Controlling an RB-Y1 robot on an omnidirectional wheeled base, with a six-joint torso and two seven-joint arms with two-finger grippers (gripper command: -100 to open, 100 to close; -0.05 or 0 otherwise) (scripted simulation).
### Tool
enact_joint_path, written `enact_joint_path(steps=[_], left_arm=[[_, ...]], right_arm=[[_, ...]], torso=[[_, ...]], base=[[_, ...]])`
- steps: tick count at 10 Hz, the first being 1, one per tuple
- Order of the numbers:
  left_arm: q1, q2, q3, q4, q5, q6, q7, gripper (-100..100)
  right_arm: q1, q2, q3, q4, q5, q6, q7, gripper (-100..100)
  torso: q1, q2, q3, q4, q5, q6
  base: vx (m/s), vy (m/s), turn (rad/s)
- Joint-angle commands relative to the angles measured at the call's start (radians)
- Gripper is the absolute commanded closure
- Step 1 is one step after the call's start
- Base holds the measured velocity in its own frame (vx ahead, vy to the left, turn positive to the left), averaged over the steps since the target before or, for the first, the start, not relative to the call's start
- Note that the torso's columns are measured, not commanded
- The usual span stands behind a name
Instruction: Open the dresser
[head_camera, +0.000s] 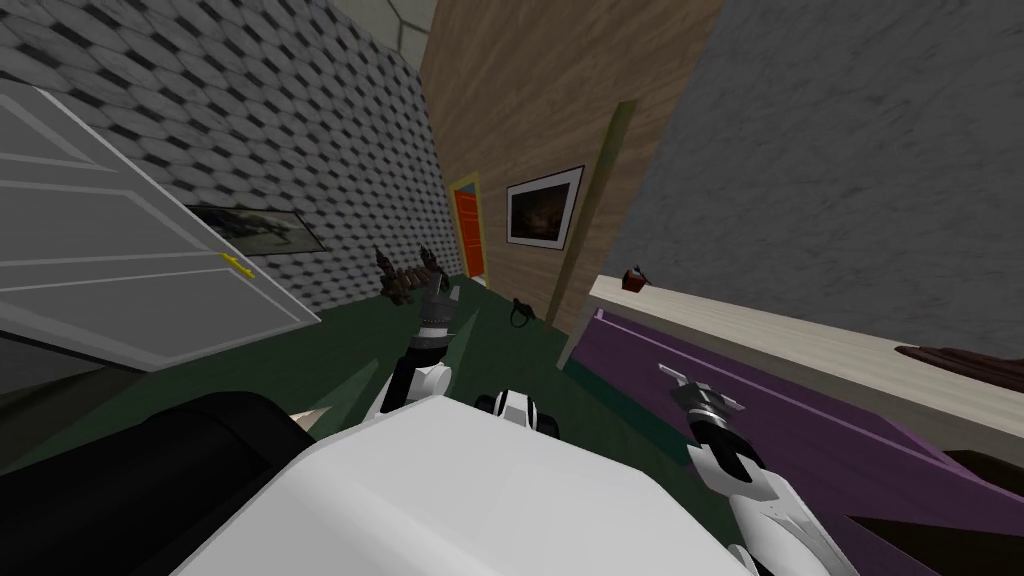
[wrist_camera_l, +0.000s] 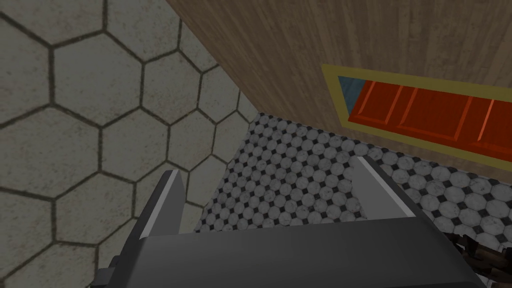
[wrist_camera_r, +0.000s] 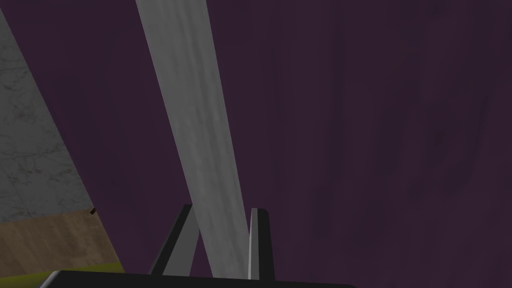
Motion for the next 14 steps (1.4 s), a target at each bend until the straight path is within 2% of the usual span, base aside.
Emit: enact_joint_path(steps=[1, 4, 5, 7, 9, 12, 13, 14], left_arm=[[0.0, 0.0, 0.0, 0.0, 0.0, 0.0, 0.0, 0], [0.0, 0.0, 0.0, 0.0, 0.0, 0.0, 0.0, 0], [0.0, 0.0, 0.0, 0.0, 0.0, 0.0, 0.0, 0], [0.0, 0.0, 0.0, 0.0, 0.0, 0.0, 0.0, 0], [0.0, 0.0, 0.0, 0.0, 0.0, 0.0, 0.0, 0], [0.0, 0.0, 0.0, 0.0, 0.0, 0.0, 0.0, 0], [0.0, 0.0, 0.0, 0.0, 0.0, 0.0, 0.0, 0], [0.0, 0.0, 0.0, 0.0, 0.0, 0.0, 0.0, 0]], right_arm=[[0.001, 0.001, 0.003, 0.002, -0.001, -0.006, 0.0, 100], [0.003, 0.003, 0.012, -0.002, 0.0, -0.015, -0.006, 100], [0.0, -0.032, 0.016, 0.002, -0.001, 0.014, -0.031, -100], [-0.009, -0.064, 0.031, 0.004, 0.0, 0.04, -0.063, -100], [-0.023, -0.111, 0.054, 0.008, 0.002, 0.078, -0.109, -100], [-0.036, -0.159, 0.076, 0.012, 0.004, 0.116, -0.156, -100], [-0.023, -0.143, 0.081, -0.003, 0.004, 0.118, -0.151, -100], [-0.021, -0.143, 0.084, -0.004, 0.004, 0.124, -0.157, 0]], torso=[[-0.002, 0.0, -0.001, -0.001, 0.001, 0.004], [-0.002, 0.005, 0.003, 0.0, -0.002, 0.003], [-0.003, 0.004, 0.002, 0.0, -0.002, 0.002], [-0.009, -0.002, -0.002, 0.0, 0.001, 0.007], [-0.008, 0.002, 0.001, -0.001, -0.001, 0.01], [-0.005, 0.009, 0.004, 0.002, 0.001, 0.01], [-0.003, 0.009, 0.005, 0.003, 0.004, 0.011], [-0.002, 0.008, 0.004, 0.002, 0.004, 0.011]], base=[[-0.096, 0.071, -0.035], [-0.158, 0.111, -0.025], [-0.13, 0.065, 0.049], [-0.046, 0.023, 0.066], [-0.037, 0.02, 0.064], [-0.071, 0.031, 0.055], [-0.023, 0.011, 0.017], [0.0, 0.0, 0.0]])
